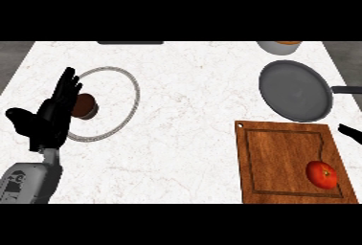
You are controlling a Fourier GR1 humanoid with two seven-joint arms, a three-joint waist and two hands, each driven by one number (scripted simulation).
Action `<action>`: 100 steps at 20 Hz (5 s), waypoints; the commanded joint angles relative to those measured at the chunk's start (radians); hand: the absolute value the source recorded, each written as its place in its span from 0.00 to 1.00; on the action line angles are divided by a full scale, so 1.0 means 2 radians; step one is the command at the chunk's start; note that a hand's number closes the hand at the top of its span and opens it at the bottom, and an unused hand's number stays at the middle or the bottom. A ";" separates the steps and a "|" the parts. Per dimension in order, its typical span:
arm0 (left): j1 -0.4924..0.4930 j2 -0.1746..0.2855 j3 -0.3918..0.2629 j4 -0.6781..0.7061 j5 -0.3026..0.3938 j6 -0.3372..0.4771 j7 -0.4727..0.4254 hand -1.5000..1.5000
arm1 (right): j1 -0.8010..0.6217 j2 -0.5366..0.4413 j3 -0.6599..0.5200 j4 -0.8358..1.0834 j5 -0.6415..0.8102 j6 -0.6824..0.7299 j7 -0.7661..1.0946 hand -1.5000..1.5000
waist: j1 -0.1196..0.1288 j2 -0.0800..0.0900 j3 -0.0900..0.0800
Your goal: Pick the tomato from the cutting board and place it in the pan
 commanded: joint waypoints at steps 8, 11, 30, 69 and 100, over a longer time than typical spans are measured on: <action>-0.010 -0.025 0.009 0.028 -0.026 -0.008 -0.013 0.50 | -0.041 0.037 0.061 0.044 0.144 -0.026 0.029 0.00 | 0.001 0.001 0.000; -0.002 -0.028 0.005 0.001 -0.035 -0.013 0.002 0.50 | -0.066 0.026 0.041 0.048 0.138 0.020 0.031 0.00 | 0.001 0.000 0.000; -0.013 -0.036 0.054 0.010 -0.039 -0.057 0.014 0.50 | -0.056 0.102 0.081 0.100 0.266 -0.005 0.013 0.00 | 0.000 0.000 0.000; -0.004 -0.067 0.055 -0.003 -0.074 -0.043 0.005 0.50 | -0.007 0.339 0.237 -0.263 0.372 -0.132 0.137 1.00 | -0.001 0.000 0.000; -0.040 -0.072 0.040 -0.009 -0.077 -0.059 0.026 0.50 | -0.455 0.133 -0.157 0.556 0.240 -0.398 -0.136 1.00 | 0.041 0.015 0.003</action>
